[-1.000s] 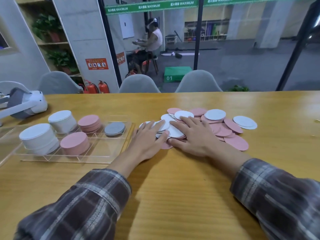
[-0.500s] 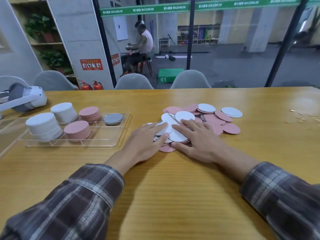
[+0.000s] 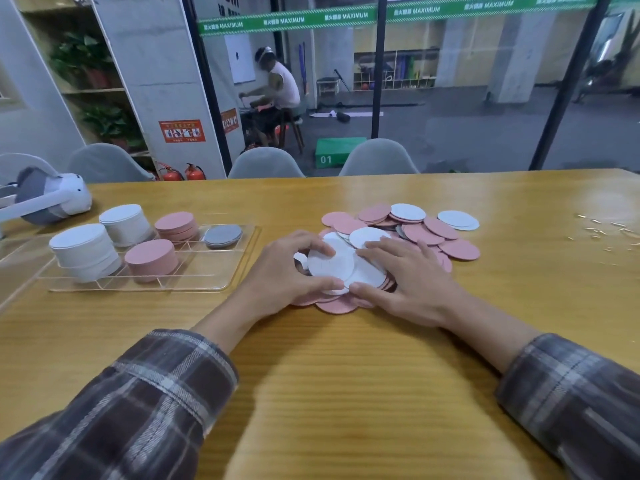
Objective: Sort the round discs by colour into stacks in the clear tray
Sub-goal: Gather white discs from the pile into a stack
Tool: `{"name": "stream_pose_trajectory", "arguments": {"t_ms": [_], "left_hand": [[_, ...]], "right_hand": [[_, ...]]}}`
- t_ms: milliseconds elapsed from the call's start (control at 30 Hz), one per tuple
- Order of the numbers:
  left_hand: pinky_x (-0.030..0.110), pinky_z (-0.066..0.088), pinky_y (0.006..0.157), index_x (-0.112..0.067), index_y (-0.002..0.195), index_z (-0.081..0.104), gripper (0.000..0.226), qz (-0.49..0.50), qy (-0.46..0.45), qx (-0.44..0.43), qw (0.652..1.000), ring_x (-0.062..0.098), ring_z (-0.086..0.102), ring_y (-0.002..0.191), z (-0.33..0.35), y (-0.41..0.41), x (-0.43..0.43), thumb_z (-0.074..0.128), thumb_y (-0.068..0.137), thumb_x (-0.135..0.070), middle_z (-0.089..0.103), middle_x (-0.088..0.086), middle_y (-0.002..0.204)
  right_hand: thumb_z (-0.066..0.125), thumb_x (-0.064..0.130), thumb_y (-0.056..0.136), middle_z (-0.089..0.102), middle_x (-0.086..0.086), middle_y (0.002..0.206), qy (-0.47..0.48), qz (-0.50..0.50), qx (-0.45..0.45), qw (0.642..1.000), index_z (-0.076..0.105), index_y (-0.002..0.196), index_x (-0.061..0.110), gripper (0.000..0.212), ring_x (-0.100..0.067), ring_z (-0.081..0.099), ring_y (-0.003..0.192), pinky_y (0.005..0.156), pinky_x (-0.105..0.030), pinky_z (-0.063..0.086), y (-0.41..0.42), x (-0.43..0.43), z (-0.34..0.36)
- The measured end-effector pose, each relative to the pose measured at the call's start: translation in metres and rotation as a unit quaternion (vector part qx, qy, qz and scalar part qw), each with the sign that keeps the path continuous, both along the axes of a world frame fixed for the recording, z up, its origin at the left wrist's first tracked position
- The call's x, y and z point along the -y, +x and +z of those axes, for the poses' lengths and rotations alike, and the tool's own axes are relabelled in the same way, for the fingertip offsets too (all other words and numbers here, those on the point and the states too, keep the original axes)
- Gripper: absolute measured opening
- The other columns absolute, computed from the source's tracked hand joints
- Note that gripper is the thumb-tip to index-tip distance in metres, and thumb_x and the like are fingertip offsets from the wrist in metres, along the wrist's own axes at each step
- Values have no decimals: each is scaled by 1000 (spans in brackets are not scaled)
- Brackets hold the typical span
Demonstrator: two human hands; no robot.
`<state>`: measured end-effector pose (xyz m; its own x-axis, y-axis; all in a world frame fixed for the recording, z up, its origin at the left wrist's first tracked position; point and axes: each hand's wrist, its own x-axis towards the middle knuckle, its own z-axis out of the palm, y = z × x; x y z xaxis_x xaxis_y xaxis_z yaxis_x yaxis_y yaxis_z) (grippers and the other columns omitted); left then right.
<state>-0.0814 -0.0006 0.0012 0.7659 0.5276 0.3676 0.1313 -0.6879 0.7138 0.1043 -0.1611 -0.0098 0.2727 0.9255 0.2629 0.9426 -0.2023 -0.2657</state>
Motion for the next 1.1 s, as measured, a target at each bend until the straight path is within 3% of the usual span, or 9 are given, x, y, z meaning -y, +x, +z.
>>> {"name": "stream_pose_trajectory", "arguments": {"t_ms": [100,200,300,367,433,633,767,900,1100], "left_hand": [[28,56,82,-25,103,78,19,-38,-27,19,999,10,70,93,2,1,1,84,86,-18,74,-13,108],[28,58,84,-24,108,76,27,-40,-71,44,996,14,72,88,5,3,7,83,86,-10,76,-4,104],[25,59,79,-19,104,73,39,-15,-90,91,992,12,70,77,8,11,13,94,72,-13,76,3,89],[26,60,79,-15,96,73,35,0,-83,119,989,11,72,78,9,18,14,96,69,-14,77,1,84],[31,61,83,-12,90,75,26,0,-83,135,987,13,76,84,11,24,17,94,72,-11,79,-2,86],[24,57,84,-16,97,75,8,17,-24,137,990,6,74,91,12,32,27,80,91,-17,79,-8,93],[11,41,81,-22,112,75,33,50,74,1,996,5,61,96,-5,27,20,81,87,-41,69,-15,108],[26,41,94,-26,124,75,56,33,111,-63,991,11,52,106,-10,25,17,84,77,-56,56,-11,110],[5,39,76,-27,111,78,37,18,63,-6,998,0,58,86,-4,16,22,91,77,-32,66,-14,100]], "right_hand": [[38,85,82,47,15,152,38,7,-13,999,48,146,35,82,-8,27,150,124,-52,12,0,0,2],[53,70,88,62,10,137,102,25,-39,994,59,137,26,66,-8,47,135,117,-45,32,-2,-2,3],[73,43,91,72,9,114,169,46,-128,976,67,129,21,44,2,62,103,90,-21,50,-7,-2,9],[78,32,89,71,13,95,188,52,-155,969,71,119,21,33,7,61,81,69,-9,44,-9,1,14],[81,25,87,66,16,80,198,54,-176,963,73,111,20,26,6,57,68,62,-8,40,-9,2,15],[79,26,88,74,8,88,198,39,-200,959,72,103,20,18,-6,65,78,71,-25,51,6,-1,13],[74,28,89,74,10,92,215,-7,-201,956,70,101,20,15,-11,68,86,78,-34,55,15,2,10],[73,26,91,73,14,97,224,-28,-197,954,70,106,21,16,-4,68,91,80,-23,53,17,1,8],[74,24,91,73,15,96,260,-51,-216,940,70,104,22,13,2,66,90,72,-10,46,15,6,10]]}}
